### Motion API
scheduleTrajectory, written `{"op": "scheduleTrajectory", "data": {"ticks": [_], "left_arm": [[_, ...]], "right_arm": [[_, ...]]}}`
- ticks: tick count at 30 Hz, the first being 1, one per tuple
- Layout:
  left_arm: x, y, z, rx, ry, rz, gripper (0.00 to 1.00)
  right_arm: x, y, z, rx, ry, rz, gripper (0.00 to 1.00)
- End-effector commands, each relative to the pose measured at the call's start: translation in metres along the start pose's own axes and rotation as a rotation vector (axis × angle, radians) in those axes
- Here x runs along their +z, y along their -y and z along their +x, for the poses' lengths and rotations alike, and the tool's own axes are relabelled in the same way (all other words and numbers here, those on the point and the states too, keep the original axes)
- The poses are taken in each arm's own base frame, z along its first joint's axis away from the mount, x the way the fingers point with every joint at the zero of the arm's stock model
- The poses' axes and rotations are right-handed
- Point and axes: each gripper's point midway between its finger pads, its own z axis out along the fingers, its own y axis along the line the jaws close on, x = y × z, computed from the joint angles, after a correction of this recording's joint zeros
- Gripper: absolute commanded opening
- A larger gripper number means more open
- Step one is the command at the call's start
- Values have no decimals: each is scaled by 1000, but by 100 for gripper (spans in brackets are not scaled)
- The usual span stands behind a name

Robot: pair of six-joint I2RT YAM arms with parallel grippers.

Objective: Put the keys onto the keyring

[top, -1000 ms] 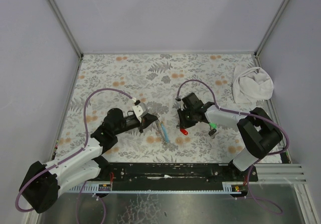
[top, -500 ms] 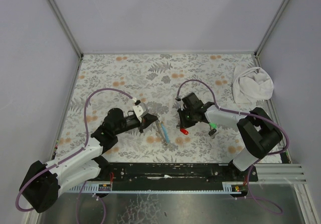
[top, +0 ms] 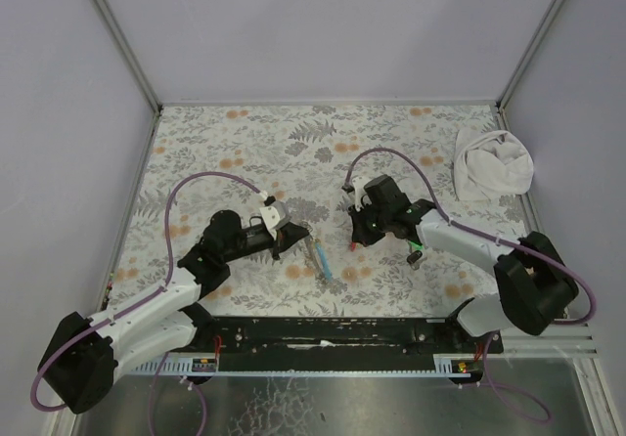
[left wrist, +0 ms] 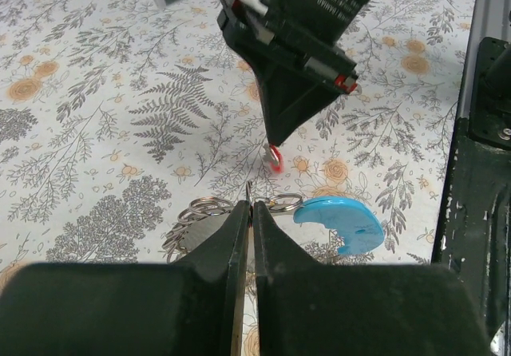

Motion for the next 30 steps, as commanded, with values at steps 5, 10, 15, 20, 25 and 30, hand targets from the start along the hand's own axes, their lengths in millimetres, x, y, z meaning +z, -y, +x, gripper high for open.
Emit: {"op": "scheduleTrajectory", "data": {"ticks": [5, 10, 15, 20, 25, 30], "left_arm": [[4, 9, -24, 76, 75, 72, 0], [5, 13, -23, 80, 67, 99, 0], [6, 16, -21, 79, 55, 125, 0], [7, 20, -19, 81, 44, 155, 0], [8, 23, -19, 91, 43, 176, 0], [10, 26, -18, 102, 38, 211, 0]], "right_arm": [[-42, -26, -50, -259, 258, -119, 0], [-57, -39, -72, -334, 398, -169, 3], [-67, -55, -81, -437, 413, -244, 0], [-69, -70, -85, -588, 407, -332, 0], [-81, -85, -89, -720, 472, -404, 0], [-93, -100, -80, -847, 514, -495, 0]]}}
